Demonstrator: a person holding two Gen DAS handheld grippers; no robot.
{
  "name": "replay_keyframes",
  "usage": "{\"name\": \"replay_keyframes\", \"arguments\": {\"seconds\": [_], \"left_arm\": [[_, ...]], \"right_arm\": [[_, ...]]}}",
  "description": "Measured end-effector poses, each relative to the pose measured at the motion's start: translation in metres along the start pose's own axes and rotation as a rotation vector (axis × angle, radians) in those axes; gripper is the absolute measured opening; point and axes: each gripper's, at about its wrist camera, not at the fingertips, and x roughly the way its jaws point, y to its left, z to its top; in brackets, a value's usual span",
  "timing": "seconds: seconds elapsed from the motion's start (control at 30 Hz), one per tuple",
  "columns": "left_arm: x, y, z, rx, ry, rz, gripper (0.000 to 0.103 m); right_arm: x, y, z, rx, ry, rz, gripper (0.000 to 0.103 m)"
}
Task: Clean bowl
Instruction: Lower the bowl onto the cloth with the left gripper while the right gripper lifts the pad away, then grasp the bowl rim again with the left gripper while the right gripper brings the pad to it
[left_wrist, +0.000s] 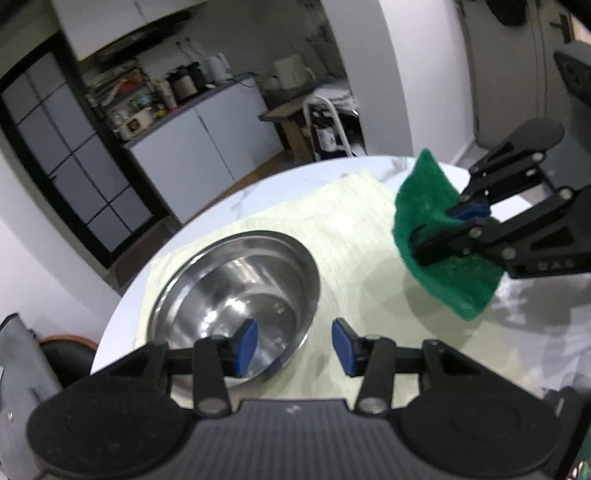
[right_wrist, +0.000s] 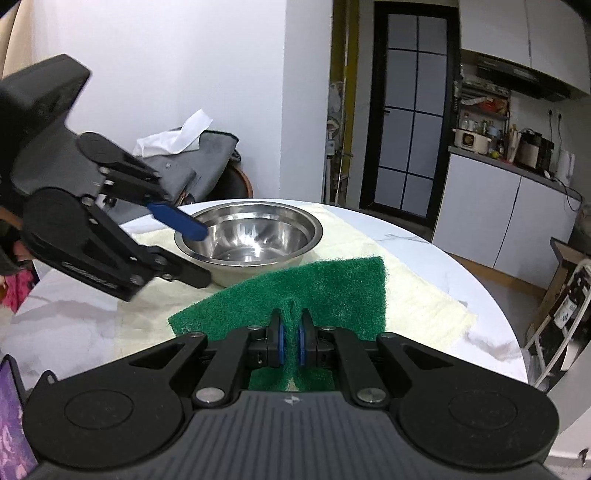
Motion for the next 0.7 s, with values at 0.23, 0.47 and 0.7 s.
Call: {"name": "replay_keyframes", "arguments": {"seconds": [0.23, 0.47, 0.7], "left_arm": [[0.023, 0.011, -0.002, -0.012, 0.065, -0.034, 0.03], [0.037, 0.029, -0.007, -0.078, 0.089, -0.076, 0.017], [0.02, 0.043, -0.004, -0.14, 0.063, -0.118, 0.01]], "right_arm": [[-0.008, -0.005, -0.012, 0.067, -0.024, 0.002, 0.008], [-0.012, -0.005, -0.016, 0.087, -0.031, 0.01, 0.008], [-0.013, -0.006, -0.016, 0.102, -0.043, 0.006, 0.008]]}}
